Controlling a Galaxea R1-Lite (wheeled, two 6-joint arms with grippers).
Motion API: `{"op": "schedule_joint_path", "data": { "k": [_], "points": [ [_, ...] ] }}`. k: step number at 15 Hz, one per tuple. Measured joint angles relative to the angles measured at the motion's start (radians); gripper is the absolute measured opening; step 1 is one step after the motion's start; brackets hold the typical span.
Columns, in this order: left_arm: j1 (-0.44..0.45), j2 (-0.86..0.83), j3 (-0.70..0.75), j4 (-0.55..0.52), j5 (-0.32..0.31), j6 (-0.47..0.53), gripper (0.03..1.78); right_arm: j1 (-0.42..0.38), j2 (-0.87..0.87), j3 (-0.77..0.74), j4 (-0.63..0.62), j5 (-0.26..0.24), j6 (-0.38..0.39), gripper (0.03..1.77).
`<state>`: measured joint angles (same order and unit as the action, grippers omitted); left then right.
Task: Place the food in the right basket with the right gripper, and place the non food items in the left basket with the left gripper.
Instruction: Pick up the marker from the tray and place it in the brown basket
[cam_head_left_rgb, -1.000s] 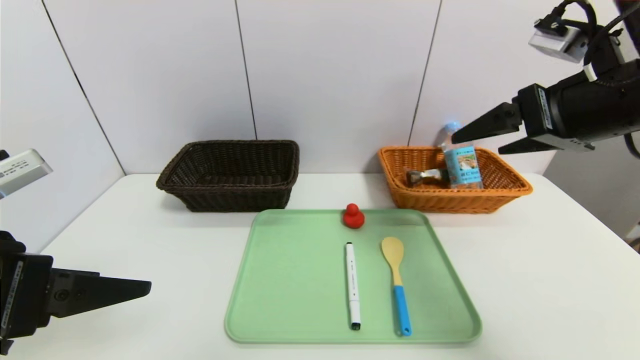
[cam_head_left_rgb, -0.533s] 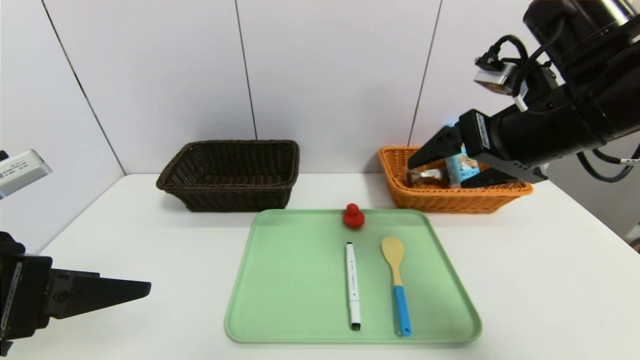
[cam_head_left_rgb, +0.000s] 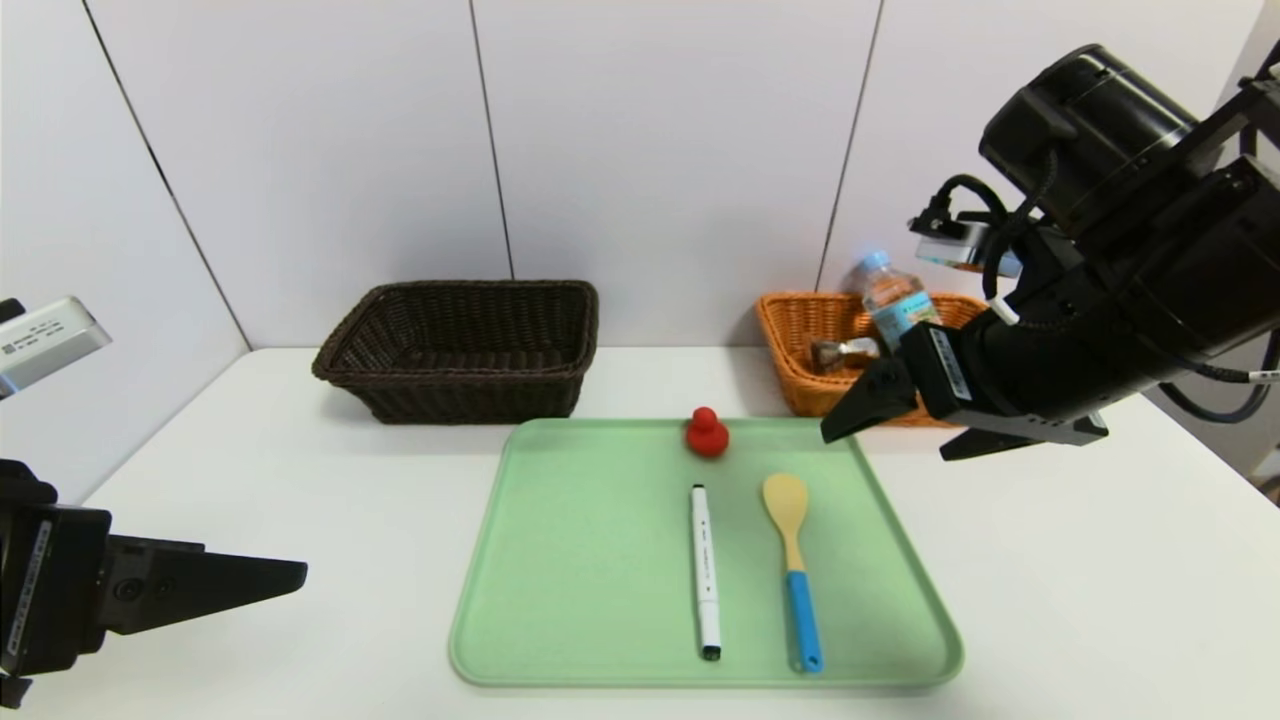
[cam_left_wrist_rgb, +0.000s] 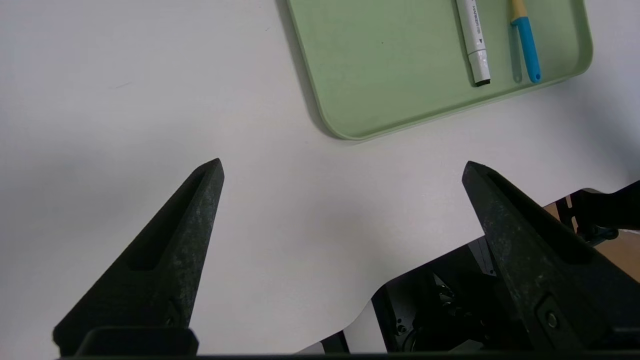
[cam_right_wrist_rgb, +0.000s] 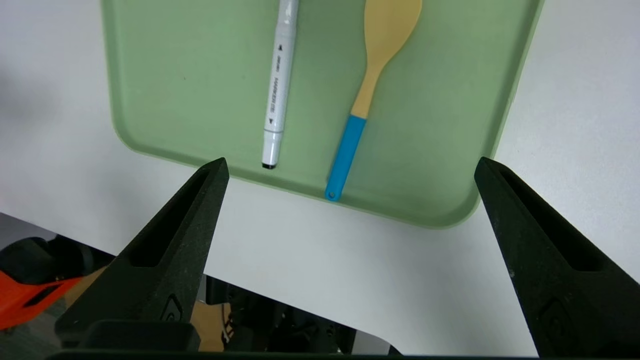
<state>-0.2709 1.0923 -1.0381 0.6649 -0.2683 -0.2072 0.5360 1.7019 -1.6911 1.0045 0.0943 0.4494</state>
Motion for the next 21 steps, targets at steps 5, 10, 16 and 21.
{"op": "schedule_joint_path", "data": {
  "k": [5, 10, 16, 21],
  "points": [
    [-0.031, 0.019, -0.033, 0.001, 0.001, -0.031, 1.69, 0.067, -0.004, 0.072, -0.005, -0.133, -0.007, 1.69],
    [-0.206, 0.103, -0.152, 0.001, 0.056, -0.121, 1.69, 0.066, -0.033, 0.093, -0.008, -0.166, -0.006, 1.70],
    [-0.388, 0.256, -0.315, 0.001, 0.172, -0.286, 1.69, -0.039, -0.103, 0.074, 0.000, -0.199, -0.003, 1.70],
    [-0.538, 0.461, -0.495, 0.008, 0.271, -0.403, 1.69, -0.252, -0.149, 0.088, 0.026, -0.199, -0.096, 1.70]
  ]
}}
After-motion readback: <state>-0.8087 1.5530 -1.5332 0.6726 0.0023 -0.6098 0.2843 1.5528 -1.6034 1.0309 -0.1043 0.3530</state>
